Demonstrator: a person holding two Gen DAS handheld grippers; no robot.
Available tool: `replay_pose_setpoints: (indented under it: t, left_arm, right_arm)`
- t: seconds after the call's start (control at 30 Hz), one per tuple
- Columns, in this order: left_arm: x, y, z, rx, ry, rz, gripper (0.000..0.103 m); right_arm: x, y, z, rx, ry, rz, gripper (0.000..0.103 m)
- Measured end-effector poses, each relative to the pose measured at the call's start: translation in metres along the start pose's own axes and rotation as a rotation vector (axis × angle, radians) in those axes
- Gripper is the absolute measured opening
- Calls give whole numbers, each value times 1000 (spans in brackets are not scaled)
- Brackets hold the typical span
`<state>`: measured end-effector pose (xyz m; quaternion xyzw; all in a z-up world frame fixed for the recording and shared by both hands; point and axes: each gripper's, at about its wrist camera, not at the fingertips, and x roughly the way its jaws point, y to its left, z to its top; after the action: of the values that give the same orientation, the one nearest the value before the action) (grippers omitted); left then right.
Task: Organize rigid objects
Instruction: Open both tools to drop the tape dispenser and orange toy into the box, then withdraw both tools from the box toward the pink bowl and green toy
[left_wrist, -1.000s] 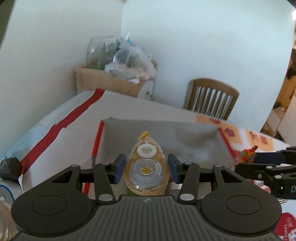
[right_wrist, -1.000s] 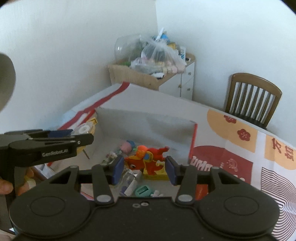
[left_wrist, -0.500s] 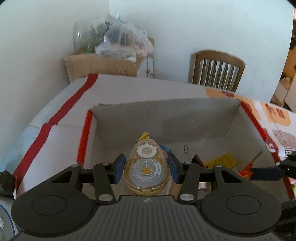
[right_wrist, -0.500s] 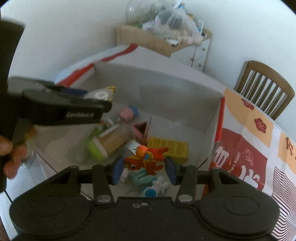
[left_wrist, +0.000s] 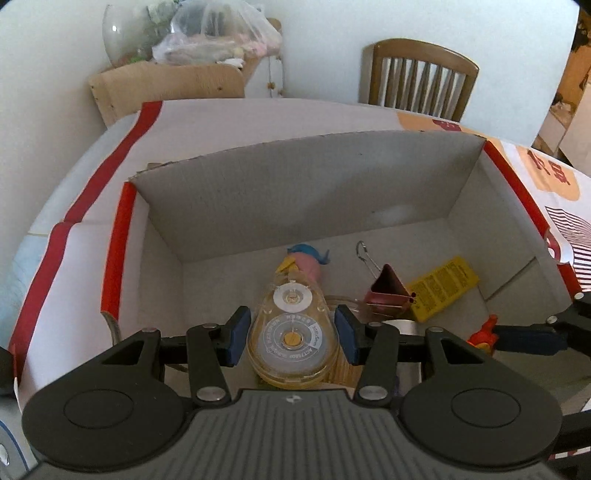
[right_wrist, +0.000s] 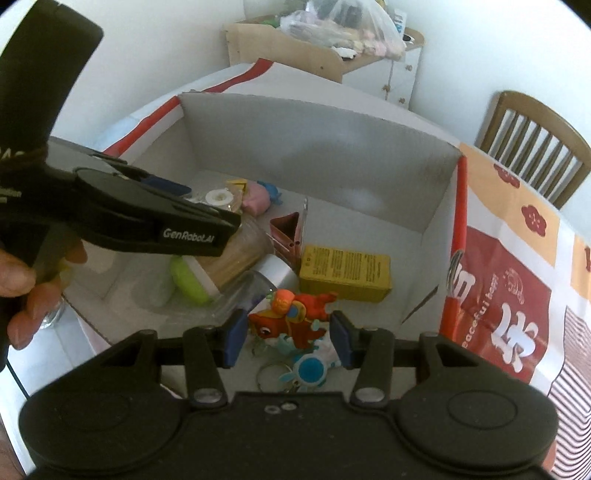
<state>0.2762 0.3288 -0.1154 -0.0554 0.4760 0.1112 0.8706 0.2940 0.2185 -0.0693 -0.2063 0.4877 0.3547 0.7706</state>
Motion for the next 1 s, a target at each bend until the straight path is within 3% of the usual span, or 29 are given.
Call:
replay_pose_setpoints:
  t: [0.37, 0.57, 1.0]
  left_arm:
    - [-2, 2, -2, -27, 16, -19, 49]
    - [-8, 4, -5, -47, 13, -27, 49]
    - [-42, -4, -10, -50, -74, -74, 51]
  right_arm:
    - [-4, 0, -2, 20, -12, 2, 50]
    - [-13, 6, -5, -1, -45, 1, 62]
    - [-43, 5, -13, 23, -100, 29, 64]
